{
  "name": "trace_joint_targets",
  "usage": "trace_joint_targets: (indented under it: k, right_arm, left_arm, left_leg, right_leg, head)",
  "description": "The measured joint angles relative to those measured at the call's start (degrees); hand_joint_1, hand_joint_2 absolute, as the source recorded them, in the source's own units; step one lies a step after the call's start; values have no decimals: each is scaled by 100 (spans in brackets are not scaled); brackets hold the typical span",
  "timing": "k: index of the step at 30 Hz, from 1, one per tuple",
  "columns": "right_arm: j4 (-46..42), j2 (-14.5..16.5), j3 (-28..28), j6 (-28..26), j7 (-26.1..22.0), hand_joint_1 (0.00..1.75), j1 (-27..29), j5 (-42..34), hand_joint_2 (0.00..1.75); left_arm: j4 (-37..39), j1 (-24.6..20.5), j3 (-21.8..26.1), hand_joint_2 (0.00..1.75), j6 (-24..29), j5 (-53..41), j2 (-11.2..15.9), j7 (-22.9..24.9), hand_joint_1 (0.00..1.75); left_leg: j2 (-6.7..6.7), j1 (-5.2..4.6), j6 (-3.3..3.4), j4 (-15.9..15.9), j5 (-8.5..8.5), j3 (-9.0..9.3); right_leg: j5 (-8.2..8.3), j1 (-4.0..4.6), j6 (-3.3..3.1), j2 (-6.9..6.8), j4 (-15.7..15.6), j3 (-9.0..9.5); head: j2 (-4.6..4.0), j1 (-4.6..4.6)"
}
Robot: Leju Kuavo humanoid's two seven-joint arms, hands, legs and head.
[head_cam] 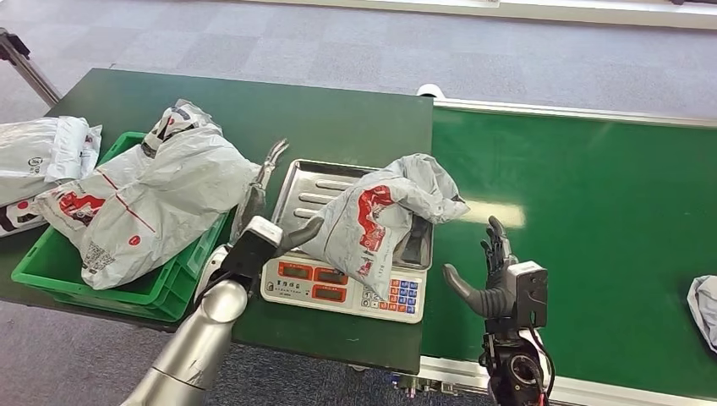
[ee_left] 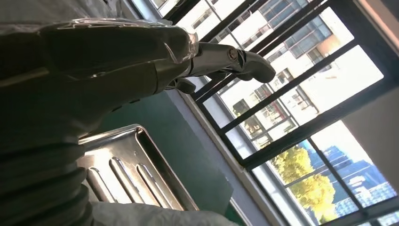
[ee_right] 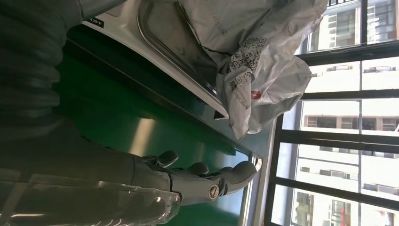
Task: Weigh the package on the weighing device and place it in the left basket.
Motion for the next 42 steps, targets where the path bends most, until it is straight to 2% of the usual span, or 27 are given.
trace_joint_targets:
  k: [13,26,31,36,42]
  right_arm:
    - [0,0,-26,27,-14,0,9,7,175]
    - [-2,0,-62,132,46,0,61,122,175]
    - [-2,0,-100,141,84,0,61,148,175]
    - [-2,0,-127,149,130,0,54,175,175]
    - [-2,7,-160,124,140,0,72,191,175]
  left_arm:
    - [344,-246,-241,175,-115,-279,186,196,0]
    - [832,-764,-588,175,-1025,-1186,283,854,0]
    - [1029,-900,-800,175,-1273,-1230,286,781,0]
    - [1161,-989,-1122,175,-1778,-1081,266,610,0]
    - [1673,-1239,-1622,175,-1961,-1137,262,645,0]
  left_leg:
    - [0,0,0,0,0,-1]
    - [0,0,0,0,0,-1]
    - [-1,0,0,0,0,-1]
    - [-1,0,0,1,0,-1]
    - [-1,0,0,1,0,-1]
  right_leg:
    - [0,0,0,0,0,-1]
    - [1,0,0,0,0,-2]
    - [1,-1,0,0,0,-1]
    - [1,-1,0,-1,0,-1]
    - [1,-1,0,0,0,-1]
  head:
    - [0,0]
    - [0,0]
    - [0,1]
    - [0,1]
    - [0,-1]
